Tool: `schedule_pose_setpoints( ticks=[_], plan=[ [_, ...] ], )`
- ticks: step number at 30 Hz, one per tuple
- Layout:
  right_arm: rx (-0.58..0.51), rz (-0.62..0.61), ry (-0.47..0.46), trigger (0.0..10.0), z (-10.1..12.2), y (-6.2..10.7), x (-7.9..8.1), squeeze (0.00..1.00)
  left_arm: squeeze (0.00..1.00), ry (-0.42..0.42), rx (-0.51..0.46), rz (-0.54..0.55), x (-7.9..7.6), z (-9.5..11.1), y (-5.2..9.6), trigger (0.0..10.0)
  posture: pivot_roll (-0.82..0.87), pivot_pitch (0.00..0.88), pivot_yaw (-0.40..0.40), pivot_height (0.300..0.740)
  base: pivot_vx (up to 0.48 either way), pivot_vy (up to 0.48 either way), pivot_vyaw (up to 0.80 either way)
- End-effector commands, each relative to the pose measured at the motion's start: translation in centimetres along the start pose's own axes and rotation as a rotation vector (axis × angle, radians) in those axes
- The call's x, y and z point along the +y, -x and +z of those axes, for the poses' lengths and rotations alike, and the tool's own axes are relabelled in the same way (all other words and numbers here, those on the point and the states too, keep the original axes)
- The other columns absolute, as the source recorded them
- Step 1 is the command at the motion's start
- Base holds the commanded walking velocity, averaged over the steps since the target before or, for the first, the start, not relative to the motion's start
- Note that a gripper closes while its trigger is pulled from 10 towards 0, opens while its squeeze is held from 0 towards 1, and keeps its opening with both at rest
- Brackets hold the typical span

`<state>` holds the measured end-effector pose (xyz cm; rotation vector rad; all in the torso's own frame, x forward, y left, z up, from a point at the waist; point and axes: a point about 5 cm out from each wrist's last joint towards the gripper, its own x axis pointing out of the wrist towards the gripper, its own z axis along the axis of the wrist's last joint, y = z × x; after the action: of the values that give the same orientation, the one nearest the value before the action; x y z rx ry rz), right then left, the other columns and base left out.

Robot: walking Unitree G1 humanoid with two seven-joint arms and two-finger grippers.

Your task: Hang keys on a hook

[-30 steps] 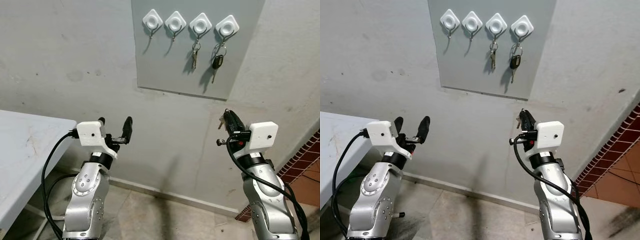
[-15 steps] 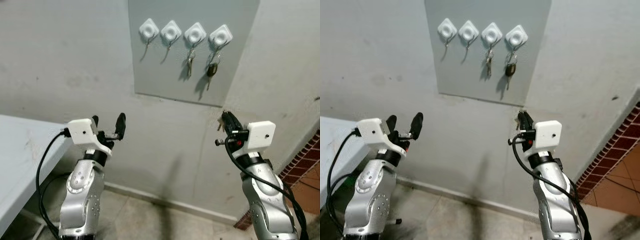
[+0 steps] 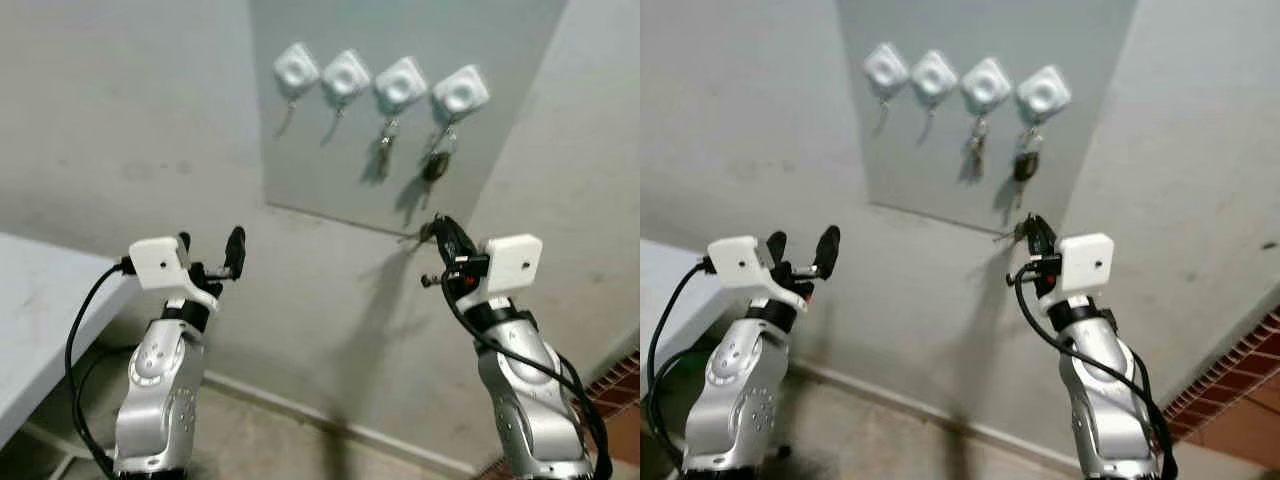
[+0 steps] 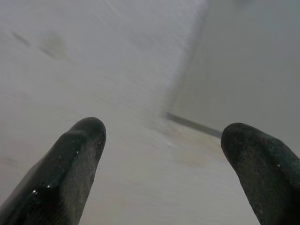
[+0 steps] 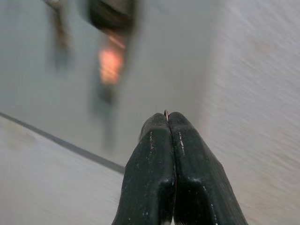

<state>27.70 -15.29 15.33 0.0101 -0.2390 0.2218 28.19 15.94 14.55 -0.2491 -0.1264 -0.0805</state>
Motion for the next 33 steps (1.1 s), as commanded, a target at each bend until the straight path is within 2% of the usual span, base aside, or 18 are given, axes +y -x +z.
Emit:
schedule_pose_setpoints(
  ticks=[1,11,16,33],
  plan=[
    [-0.002,0.006,0.001,10.0,0.2,-0.1,-0.2,0.0,0.0,-0.006,-0.008,-0.018,-0.6,0.3,-0.2,10.0,0.02,0.0,-0.036,0.74,0.0,0.0,0.0],
    [0.007,0.12,0.017,10.0,0.5,-0.8,0.3,0.0,0.0,-0.028,-0.018,-0.031,-1.2,0.6,-0.5,10.0,0.02,0.0,-0.046,0.74,0.0,0.0,0.0],
    [-0.019,0.228,-0.03,10.0,1.3,-1.3,1.6,0.0,0.0,-0.082,-0.019,-0.076,-1.9,0.8,-0.5,10.0,0.02,0.0,-0.05,0.74,0.0,0.0,0.0],
    [-0.087,0.415,-0.1,10.0,2.8,-4.2,4.7,0.0,0.0,-0.131,-0.044,-0.197,-4.6,1.7,-0.9,10.0,0.03,0.0,-0.064,0.74,0.0,0.0,0.0]
  ],
)
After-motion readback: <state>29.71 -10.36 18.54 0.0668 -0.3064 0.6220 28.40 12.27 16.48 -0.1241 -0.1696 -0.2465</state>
